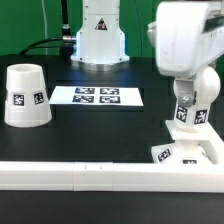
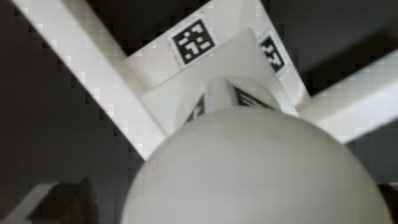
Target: Assemble lamp
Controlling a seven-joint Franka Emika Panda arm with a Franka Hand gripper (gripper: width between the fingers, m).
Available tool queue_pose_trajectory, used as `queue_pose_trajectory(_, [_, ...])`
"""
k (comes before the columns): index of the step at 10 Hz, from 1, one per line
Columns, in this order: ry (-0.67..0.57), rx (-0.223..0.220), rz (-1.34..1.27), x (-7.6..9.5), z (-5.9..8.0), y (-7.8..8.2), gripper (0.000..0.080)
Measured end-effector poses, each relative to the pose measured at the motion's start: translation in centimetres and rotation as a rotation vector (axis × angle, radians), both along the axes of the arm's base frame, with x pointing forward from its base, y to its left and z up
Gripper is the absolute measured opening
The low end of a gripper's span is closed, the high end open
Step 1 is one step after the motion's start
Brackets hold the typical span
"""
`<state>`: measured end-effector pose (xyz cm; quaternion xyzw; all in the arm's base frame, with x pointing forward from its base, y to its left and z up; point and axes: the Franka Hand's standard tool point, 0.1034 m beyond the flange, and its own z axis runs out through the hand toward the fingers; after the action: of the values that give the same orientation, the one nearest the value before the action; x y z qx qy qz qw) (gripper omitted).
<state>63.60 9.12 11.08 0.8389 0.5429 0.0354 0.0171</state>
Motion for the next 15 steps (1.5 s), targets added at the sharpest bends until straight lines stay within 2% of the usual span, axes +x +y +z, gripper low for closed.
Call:
queue_pose_trajectory(8, [0.006, -0.132, 0.618, -0.1, -0.12, 0.39, 0.0698])
queue_pose_trajectory(12, [0.012, -0.142, 0.71, -0.15, -0.26, -0.05, 0.0689])
queue_pose_trajectory(13, [0.012, -0.142, 0.71, -0.15, -0.26, -0.07, 0.0572])
queue_pose_trajectory(15, [0.012, -0.14, 0.678, -0.15, -0.27, -0.1, 0.0573])
